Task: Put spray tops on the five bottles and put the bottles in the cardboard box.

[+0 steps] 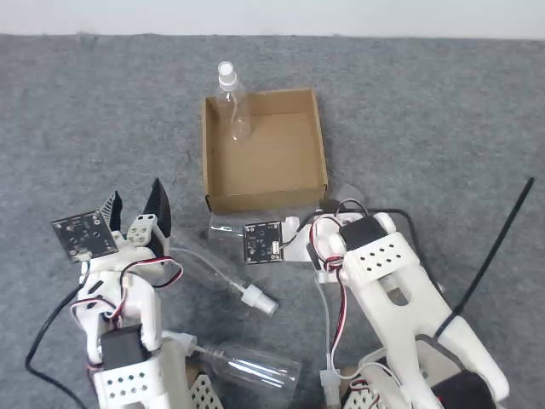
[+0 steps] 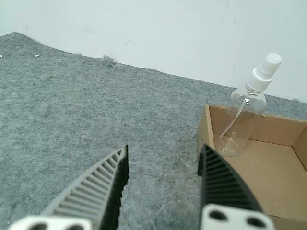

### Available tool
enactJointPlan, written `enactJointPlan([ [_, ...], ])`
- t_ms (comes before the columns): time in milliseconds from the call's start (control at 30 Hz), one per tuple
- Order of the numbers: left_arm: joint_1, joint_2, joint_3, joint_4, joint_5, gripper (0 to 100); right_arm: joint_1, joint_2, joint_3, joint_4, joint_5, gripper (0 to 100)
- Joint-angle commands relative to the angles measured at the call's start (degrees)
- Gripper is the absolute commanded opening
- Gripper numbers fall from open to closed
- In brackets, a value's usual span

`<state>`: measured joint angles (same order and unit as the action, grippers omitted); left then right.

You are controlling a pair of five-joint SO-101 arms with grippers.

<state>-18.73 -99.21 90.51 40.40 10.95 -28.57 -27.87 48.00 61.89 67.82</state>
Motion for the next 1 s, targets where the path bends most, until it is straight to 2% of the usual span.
enactJointPlan([
  [0, -0.3, -0.9, -0.5, -1.0, -0.7, 22, -0.2, 0.1, -3.5, -2.8, 0.7, 34.6],
  [700, -0.3, -0.9, -0.5, -1.1, -0.7, 22, 0.1, 17.1, -4.2, -13.1, 0.5, 34.1],
  [967, -0.3, -0.9, -0.4, -1.8, -0.7, 22, 0.2, 17.7, -4.2, -13.1, 0.4, 14.7],
])
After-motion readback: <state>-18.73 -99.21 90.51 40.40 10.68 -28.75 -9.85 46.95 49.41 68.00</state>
